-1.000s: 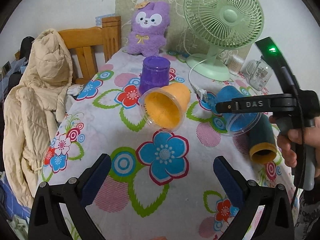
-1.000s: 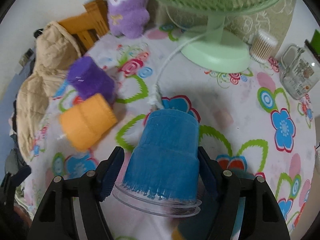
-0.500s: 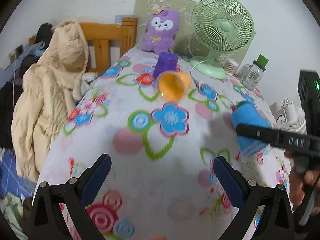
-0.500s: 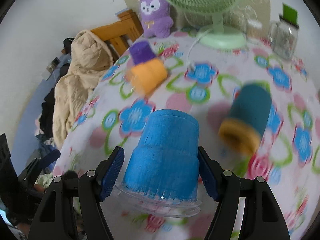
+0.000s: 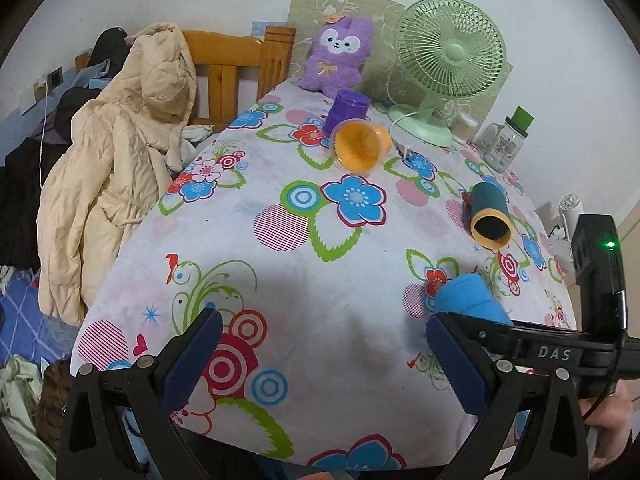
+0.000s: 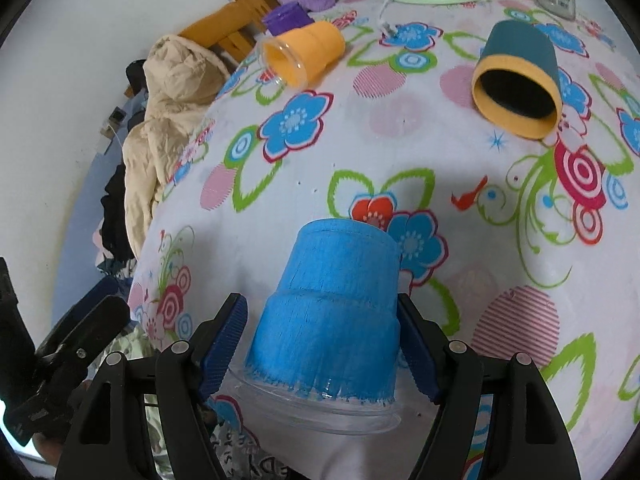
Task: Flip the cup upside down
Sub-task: 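Carry the blue cup toward the left tool and release it into the left gripper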
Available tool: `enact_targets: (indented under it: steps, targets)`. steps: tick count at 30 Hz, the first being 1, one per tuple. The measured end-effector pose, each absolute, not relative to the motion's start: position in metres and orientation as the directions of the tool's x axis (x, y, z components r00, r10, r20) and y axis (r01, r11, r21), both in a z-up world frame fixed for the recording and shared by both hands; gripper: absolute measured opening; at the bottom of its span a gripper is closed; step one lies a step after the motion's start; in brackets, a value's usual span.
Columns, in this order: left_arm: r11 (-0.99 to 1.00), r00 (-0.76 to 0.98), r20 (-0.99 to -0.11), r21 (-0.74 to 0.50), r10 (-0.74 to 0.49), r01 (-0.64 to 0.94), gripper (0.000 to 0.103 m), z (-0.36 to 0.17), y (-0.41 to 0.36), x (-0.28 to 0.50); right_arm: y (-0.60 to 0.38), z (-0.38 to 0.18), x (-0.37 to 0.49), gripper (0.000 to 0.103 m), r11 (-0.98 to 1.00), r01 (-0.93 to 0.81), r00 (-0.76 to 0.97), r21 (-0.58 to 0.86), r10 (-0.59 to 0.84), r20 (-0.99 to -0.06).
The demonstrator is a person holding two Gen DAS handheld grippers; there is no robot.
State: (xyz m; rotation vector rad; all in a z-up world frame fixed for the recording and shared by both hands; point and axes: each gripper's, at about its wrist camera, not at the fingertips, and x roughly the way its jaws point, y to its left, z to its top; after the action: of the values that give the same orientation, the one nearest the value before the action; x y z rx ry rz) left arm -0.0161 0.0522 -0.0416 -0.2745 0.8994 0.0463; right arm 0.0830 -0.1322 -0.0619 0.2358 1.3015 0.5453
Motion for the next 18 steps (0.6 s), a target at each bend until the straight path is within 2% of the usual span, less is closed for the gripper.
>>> enact_targets:
  steps: [3, 7, 18]
  targets:
    - [0.966, 0.625, -0.777, -0.213, -0.075, -0.148, 0.103, -0.040, 0.049, -0.016, -0.136, -0.058, 0.083, 0.078, 0.853, -0.249, 0.168, 0.459, 0.505, -0.847]
    - [0.968, 0.627, -0.776, -0.207, -0.074, -0.142, 0.103, -0.038, 0.046, -0.015, -0.145, -0.052, 0.084, 0.084, 0.850, -0.248, 0.185, 0.464, 0.512, -0.839]
    - [0.980, 0.623, -0.779, -0.170, -0.072, -0.099, 0.103, -0.027, 0.026, 0.003, -0.189, -0.026, 0.077, 0.086, 0.816, -0.243, 0.241, 0.524, 0.574, -0.782]
